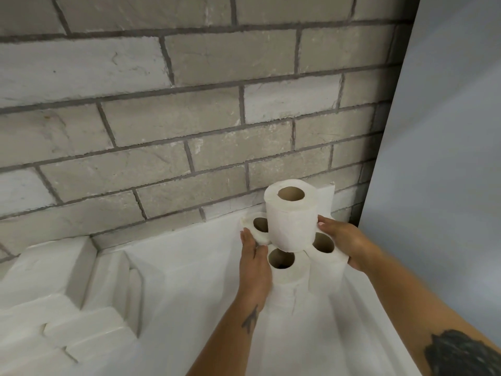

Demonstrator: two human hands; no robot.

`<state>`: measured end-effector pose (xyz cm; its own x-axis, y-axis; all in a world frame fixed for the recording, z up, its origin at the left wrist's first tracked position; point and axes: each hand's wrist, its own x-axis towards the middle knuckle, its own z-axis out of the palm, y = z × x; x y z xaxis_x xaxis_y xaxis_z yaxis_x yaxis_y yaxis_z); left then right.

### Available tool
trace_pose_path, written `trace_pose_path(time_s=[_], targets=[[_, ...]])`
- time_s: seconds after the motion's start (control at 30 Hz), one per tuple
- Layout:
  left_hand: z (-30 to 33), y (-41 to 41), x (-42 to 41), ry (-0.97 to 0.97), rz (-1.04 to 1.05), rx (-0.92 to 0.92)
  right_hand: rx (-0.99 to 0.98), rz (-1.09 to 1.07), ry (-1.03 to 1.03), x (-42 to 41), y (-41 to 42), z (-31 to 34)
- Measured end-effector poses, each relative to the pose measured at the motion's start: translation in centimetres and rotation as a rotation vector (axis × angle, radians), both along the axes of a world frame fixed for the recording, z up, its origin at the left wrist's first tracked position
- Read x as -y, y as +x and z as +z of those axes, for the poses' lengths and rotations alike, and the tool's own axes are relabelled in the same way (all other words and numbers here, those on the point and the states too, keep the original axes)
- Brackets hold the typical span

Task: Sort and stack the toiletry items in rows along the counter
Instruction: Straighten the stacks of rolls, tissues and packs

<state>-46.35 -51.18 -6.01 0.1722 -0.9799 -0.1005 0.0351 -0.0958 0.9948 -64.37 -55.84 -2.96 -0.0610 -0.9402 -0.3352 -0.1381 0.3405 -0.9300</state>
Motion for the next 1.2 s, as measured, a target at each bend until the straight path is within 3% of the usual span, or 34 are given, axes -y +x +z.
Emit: trace_pose_path(time_s=[0.13, 0.27, 0.5, 0.6, 0.77, 0.97, 1.2], targets=[[0.7, 0.9, -0.7, 0.013, 0.014, 0.044, -0.192, -0.028, -0.074, -0.9, 0.5, 0.7], [2.5, 2.9, -3.2, 0.011, 0.101, 0.022, -0.258, -0.079, -0.186, -3.3, 0.5, 1.2], [2.3, 8.2, -10.9, -0.068, 0.245, 0.033, -0.345, -0.358, -0.463, -9.7, 2.7, 2.1], [1.9, 10.8, -14.3, -0.051, 0.31, -0.024, -0.273, -0.39, -0.494, -12.2, 5.1, 2.3], [0.6, 15.6, -18.6, 0.006, 0.401, -0.094, -0.181, -0.269, -0.519, -15.7, 10.9, 1.2], [-0.6, 21.9, -21.7, 0.011, 0.539, -0.14, -0.077, -0.07, -0.383, -17.7, 19.1, -1.0], [-1.0, 26.4, -22.8, 0.192, 0.449, -0.13, -0.127, 0.097, -0.292, -18.7, 27.2, -3.8]])
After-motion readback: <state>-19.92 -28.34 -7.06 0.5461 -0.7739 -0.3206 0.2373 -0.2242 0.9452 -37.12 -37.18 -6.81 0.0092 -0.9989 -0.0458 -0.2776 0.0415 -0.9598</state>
